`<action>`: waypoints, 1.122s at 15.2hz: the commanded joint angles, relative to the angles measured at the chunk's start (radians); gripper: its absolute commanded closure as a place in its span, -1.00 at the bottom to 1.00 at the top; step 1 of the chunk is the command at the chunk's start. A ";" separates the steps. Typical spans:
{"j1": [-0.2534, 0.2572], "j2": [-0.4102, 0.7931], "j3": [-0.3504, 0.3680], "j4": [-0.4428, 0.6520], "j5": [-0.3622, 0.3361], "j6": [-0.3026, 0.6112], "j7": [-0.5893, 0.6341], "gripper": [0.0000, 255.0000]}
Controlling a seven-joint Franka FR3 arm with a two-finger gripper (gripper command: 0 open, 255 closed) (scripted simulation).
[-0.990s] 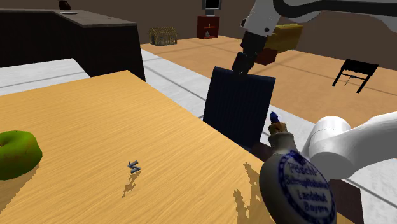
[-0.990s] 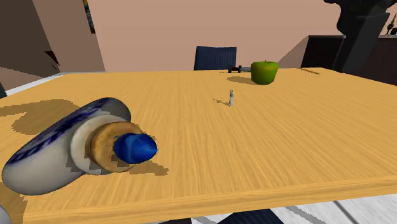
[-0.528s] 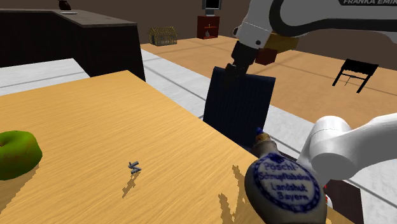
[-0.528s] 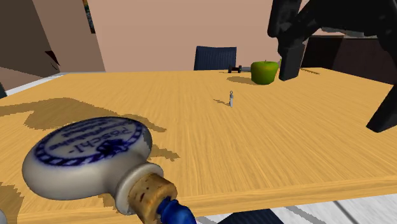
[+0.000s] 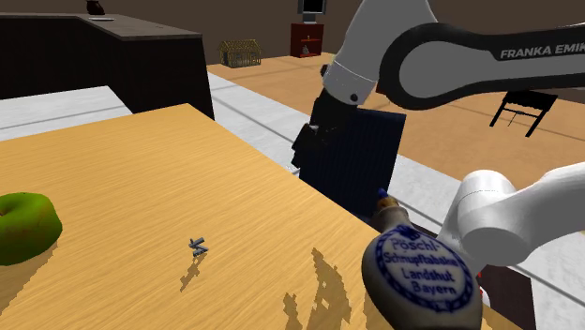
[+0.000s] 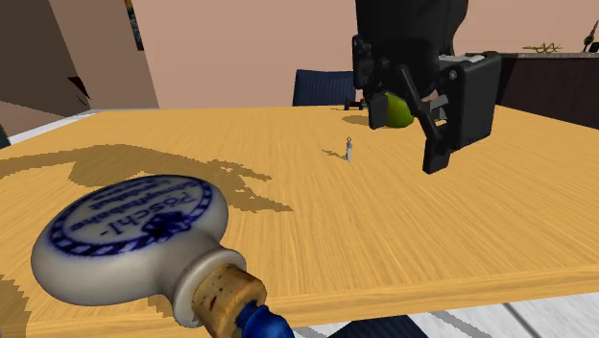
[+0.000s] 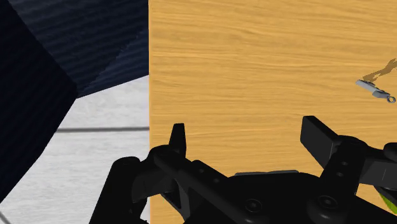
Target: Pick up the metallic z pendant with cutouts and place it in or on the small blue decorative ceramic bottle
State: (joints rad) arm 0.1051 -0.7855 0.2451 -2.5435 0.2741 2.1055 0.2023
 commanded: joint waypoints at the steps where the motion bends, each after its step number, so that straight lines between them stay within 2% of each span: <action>1: 0.011 0.023 0.054 -0.010 0.020 0.069 0.045 -1.00; 6: 0.013 0.116 0.199 -0.003 0.042 0.241 0.161 -1.00; 10: -0.022 0.213 0.332 0.031 0.022 0.373 0.271 -1.00; 14: -0.109 0.319 0.495 0.089 -0.051 0.490 0.409 -1.00; 17: -0.224 0.400 0.651 0.148 -0.154 0.563 0.542 -1.00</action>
State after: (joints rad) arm -0.0735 -0.4192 0.8330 -2.4159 0.1619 2.6352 0.6885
